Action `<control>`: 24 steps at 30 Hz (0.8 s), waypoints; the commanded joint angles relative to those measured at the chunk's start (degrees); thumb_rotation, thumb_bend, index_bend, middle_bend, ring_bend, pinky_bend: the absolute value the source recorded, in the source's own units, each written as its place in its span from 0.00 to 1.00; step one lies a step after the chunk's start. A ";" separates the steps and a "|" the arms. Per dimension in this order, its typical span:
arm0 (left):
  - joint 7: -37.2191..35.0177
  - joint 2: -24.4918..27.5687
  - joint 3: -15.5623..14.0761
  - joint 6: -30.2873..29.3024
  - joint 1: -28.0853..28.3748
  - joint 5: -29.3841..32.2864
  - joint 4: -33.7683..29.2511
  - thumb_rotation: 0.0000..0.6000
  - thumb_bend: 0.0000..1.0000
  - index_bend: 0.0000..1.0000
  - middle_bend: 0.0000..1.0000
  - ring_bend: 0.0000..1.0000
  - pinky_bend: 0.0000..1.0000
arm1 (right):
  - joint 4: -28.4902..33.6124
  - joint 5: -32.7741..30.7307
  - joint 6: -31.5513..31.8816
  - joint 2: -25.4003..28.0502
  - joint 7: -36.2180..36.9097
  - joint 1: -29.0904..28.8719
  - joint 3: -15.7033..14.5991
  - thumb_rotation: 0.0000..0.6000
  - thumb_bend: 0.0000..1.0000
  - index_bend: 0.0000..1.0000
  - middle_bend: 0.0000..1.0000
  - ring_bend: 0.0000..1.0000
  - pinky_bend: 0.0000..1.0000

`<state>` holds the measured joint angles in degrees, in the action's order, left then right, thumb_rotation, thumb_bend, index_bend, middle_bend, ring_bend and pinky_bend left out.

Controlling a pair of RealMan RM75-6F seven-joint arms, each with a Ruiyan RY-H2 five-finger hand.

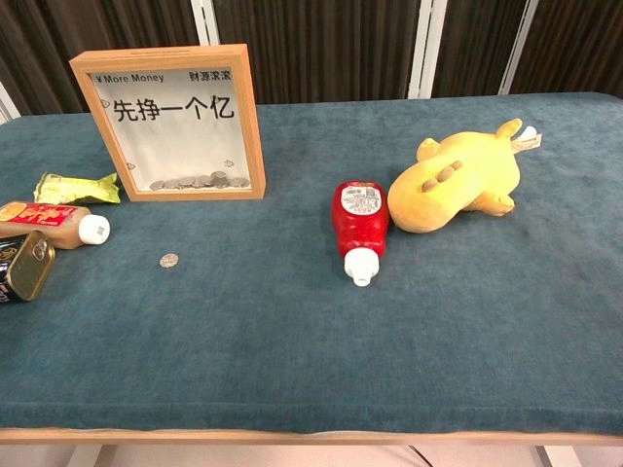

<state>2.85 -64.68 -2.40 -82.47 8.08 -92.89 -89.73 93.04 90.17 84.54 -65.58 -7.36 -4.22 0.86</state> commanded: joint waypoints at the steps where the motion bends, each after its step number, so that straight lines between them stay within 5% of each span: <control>1: 0.46 -0.20 -0.13 -0.60 -0.32 -0.42 -0.11 1.00 0.41 0.00 0.00 0.00 0.05 | -0.01 0.05 -0.16 -0.08 0.04 -0.08 -0.07 1.00 0.20 0.00 0.00 0.00 0.00; 6: -1.59 -3.39 -0.56 -2.31 0.36 -4.71 1.09 1.00 0.41 0.00 0.03 0.03 0.16 | 0.39 0.17 -0.41 0.06 0.36 -0.17 -0.21 1.00 0.20 0.00 0.00 0.00 0.00; 8: -3.29 -7.92 0.54 -6.01 0.73 -7.89 4.46 1.00 0.41 0.03 0.22 0.23 0.45 | 0.40 0.19 -0.06 0.20 0.56 -0.01 -0.17 1.00 0.20 0.00 0.00 0.00 0.00; 10: -5.81 -13.96 2.37 -10.43 1.15 -10.07 9.52 1.00 0.41 0.22 0.72 0.73 0.90 | 0.23 0.25 -0.04 0.19 0.94 -0.06 -0.13 1.00 0.20 0.00 0.00 0.00 0.00; 11: -7.06 -16.66 2.82 -11.14 1.50 -10.31 11.93 1.00 0.41 0.30 0.85 0.85 0.97 | 0.18 0.17 -0.23 0.20 1.14 -0.09 -0.18 1.00 0.20 0.00 0.00 0.00 0.00; 13: -8.32 -19.97 2.09 -7.46 3.05 -9.72 14.90 1.00 0.41 0.43 1.00 1.00 1.00 | 0.37 0.08 -0.54 0.37 1.45 -0.17 -0.26 1.00 0.20 0.00 0.00 0.00 0.00; 24: 5.56 -30.63 6.83 8.91 9.26 2.25 12.16 1.00 0.42 0.44 1.00 1.00 1.00 | 0.46 0.08 0.46 1.11 3.42 0.08 0.20 1.00 0.20 0.00 0.00 0.00 0.00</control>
<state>3.71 -92.00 2.17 -77.37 15.38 -94.78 -76.31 93.52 90.29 85.05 -64.50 -4.00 -4.11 1.02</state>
